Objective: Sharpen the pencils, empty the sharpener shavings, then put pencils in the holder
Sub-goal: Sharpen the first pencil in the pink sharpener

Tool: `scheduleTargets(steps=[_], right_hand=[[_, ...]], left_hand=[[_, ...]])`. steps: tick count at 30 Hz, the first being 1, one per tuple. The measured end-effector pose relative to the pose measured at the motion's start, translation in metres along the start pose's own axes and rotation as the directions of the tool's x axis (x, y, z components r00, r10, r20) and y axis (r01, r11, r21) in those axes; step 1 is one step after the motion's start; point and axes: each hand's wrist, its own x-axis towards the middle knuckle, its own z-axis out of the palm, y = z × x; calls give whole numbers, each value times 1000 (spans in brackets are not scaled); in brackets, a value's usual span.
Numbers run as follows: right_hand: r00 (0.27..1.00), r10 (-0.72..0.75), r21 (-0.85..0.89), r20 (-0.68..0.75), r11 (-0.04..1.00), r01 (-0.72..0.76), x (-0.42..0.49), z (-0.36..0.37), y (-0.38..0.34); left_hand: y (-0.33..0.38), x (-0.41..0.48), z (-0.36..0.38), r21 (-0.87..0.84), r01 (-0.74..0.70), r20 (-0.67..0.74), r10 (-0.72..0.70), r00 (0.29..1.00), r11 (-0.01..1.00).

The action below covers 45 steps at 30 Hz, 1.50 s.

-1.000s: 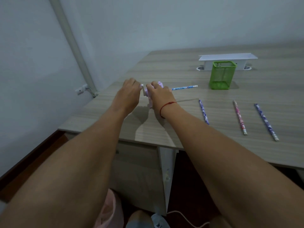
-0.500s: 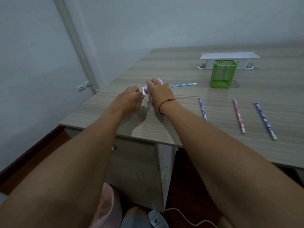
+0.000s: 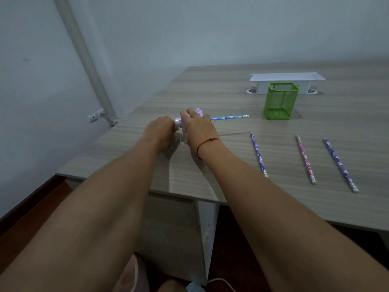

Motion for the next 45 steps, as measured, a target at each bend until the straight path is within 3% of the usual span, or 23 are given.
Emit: scheduleTargets(steps=[2, 5, 8, 10, 13, 15, 17, 22, 30, 37, 41, 45], right_hand=[[1000, 3, 2, 20, 1000, -3, 1, -3, -1], [999, 2, 1, 35, 1000, -2, 0, -6, 0], [998, 10, -21, 55, 1000, -9, 0, -6, -4], [998, 10, -33, 57, 999, -8, 1, -6, -6], [998, 6, -15, 61, 1000, -5, 3, -7, -7], [998, 7, 1, 69, 1000, -7, 5, -5, -6], [997, 7, 7, 72, 1000, -8, 6, -3, -6], [998, -13, -10, 61, 1000, 14, 6, 1, -3], [1000, -17, -16, 24, 1000, 17, 13, 10, 2], [999, 24, -10, 37, 1000, -24, 16, 9, -2], [999, 15, 3, 35, 1000, -15, 16, 6, 1], [999, 7, 8, 45, 1000, -7, 15, 6, 0]], left_hand=[[1, 3, -1, 14, 31, -8, -31, 999, 999], [-1, 12, -7, -132, 96, -75, -106, 991, 987], [-6, 13, -21, -227, 14, -205, -62, 977, 974], [-7, 2, -32, -174, -90, -301, 34, 953, 981], [0, -24, -37, 27, -240, -468, 224, 855, 970], [3, -38, -30, 26, -242, -493, 223, 841, 970], [4, -49, -16, -69, -223, -471, 166, 866, 972], [10, -56, 3, -165, -103, -203, 69, 977, 981], [5, -16, 9, -89, -47, -6, 46, 999, 995], [4, 4, 15, 141, -21, -66, 31, 997, 990], [1, 15, 3, 133, 8, -126, 9, 992, 991], [-10, 20, -13, 108, -107, -263, 132, 956, 988]])
